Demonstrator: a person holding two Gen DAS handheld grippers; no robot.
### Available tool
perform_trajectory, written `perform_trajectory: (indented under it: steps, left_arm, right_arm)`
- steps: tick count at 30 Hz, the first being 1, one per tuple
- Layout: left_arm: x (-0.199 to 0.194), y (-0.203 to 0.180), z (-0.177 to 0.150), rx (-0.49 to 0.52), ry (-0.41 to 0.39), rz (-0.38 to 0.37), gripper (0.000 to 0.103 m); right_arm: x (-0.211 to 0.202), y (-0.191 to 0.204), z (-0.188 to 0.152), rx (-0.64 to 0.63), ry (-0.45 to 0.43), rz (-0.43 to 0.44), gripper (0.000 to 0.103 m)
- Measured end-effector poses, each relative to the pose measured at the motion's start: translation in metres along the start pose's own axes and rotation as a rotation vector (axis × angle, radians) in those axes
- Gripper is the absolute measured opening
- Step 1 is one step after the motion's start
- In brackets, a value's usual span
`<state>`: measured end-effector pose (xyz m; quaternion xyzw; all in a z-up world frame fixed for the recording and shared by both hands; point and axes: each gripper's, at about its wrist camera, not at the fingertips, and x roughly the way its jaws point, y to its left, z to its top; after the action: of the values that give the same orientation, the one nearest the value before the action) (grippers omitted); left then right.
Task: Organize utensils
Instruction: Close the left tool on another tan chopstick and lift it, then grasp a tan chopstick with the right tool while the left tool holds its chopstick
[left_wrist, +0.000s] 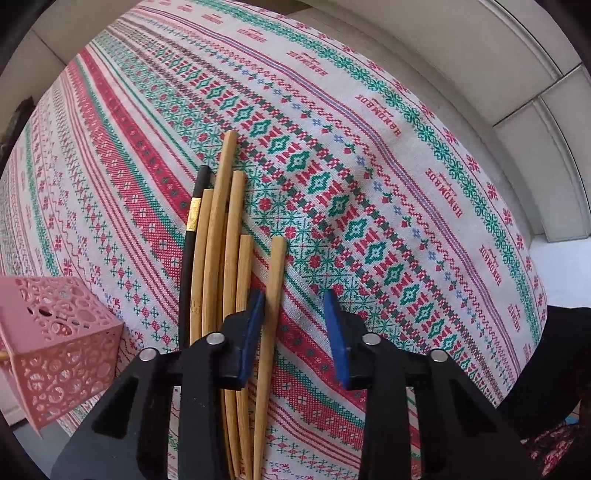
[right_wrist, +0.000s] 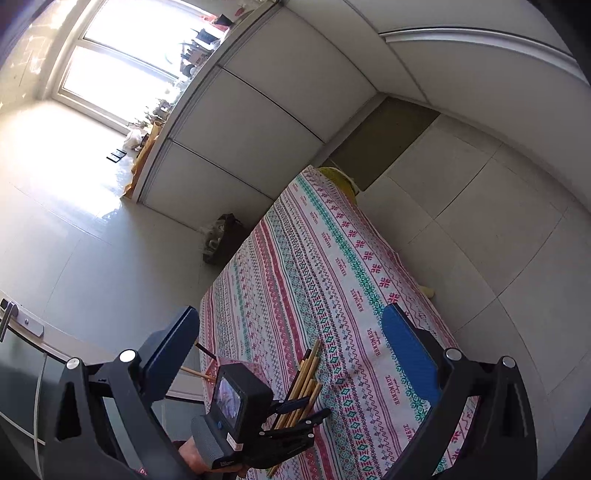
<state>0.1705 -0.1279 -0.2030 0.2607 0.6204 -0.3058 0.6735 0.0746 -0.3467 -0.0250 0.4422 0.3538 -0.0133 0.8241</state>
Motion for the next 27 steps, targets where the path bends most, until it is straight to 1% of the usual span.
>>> perform_trajectory:
  steps: [1, 2, 4, 6, 9, 12, 15, 16, 17, 18, 20, 21, 23, 25, 26, 27]
  left_arm:
    - [-0.002, 0.0, -0.007, -0.029, -0.021, 0.003, 0.014]
    - [-0.003, 0.002, -0.013, -0.056, -0.042, 0.005, 0.011]
    - [-0.003, 0.002, -0.028, -0.073, -0.091, 0.023, 0.008]
    - [-0.008, -0.006, -0.048, -0.088, -0.121, 0.046, 0.006]
    - [-0.012, -0.012, -0.074, -0.13, -0.159, 0.049, 0.006]
    - [-0.019, -0.013, -0.105, -0.173, -0.198, 0.058, 0.006]
    - [-0.033, -0.012, -0.135, -0.217, -0.242, 0.065, 0.006]
    - [-0.04, -0.012, -0.144, -0.231, -0.258, 0.064, 0.006]
    - [-0.047, -0.012, -0.153, -0.25, -0.276, 0.062, 0.006]
    - [-0.055, -0.012, -0.162, -0.267, -0.293, 0.062, 0.006]
    - [-0.07, -0.014, -0.175, -0.298, -0.332, 0.056, 0.006]
    - [-0.08, -0.014, -0.181, -0.315, -0.354, 0.05, 0.006]
    - [-0.097, -0.01, -0.201, -0.352, -0.411, 0.042, 0.006]
    - [-0.115, 0.0, -0.215, -0.39, -0.477, 0.034, 0.006]
    - [-0.125, 0.005, -0.219, -0.403, -0.51, 0.039, 0.006]
    - [-0.132, 0.009, -0.22, -0.413, -0.54, 0.046, 0.006]
  right_arm:
    - [0.002, -0.001, 0.0, 0.002, 0.003, -0.015, 0.096]
    - [0.005, -0.002, -0.001, 0.003, 0.01, -0.029, 0.096]
    - [0.012, -0.004, -0.003, 0.003, 0.038, -0.055, 0.096]
    - [0.022, -0.005, -0.008, 0.004, 0.076, -0.088, 0.096]
    - [0.044, -0.009, -0.017, 0.007, 0.157, -0.152, 0.096]
    - [0.072, -0.012, -0.032, 0.025, 0.271, -0.199, 0.096]
    - [0.101, -0.015, -0.056, 0.051, 0.383, -0.242, 0.089]
    - [0.11, -0.014, -0.065, 0.046, 0.412, -0.262, 0.084]
    - [0.118, -0.013, -0.074, 0.037, 0.434, -0.281, 0.078]
    - [0.125, -0.011, -0.083, 0.027, 0.452, -0.305, 0.076]
    - [0.138, -0.006, -0.1, 0.012, 0.481, -0.338, 0.067]
    - [0.144, -0.004, -0.109, 0.009, 0.499, -0.346, 0.065]
    - [0.156, -0.004, -0.127, 0.037, 0.55, -0.35, 0.057]
    - [0.168, -0.007, -0.143, 0.084, 0.598, -0.358, 0.057]
    - [0.173, -0.007, -0.149, 0.094, 0.608, -0.374, 0.057]
    - [0.176, -0.005, -0.153, 0.094, 0.598, -0.396, 0.058]
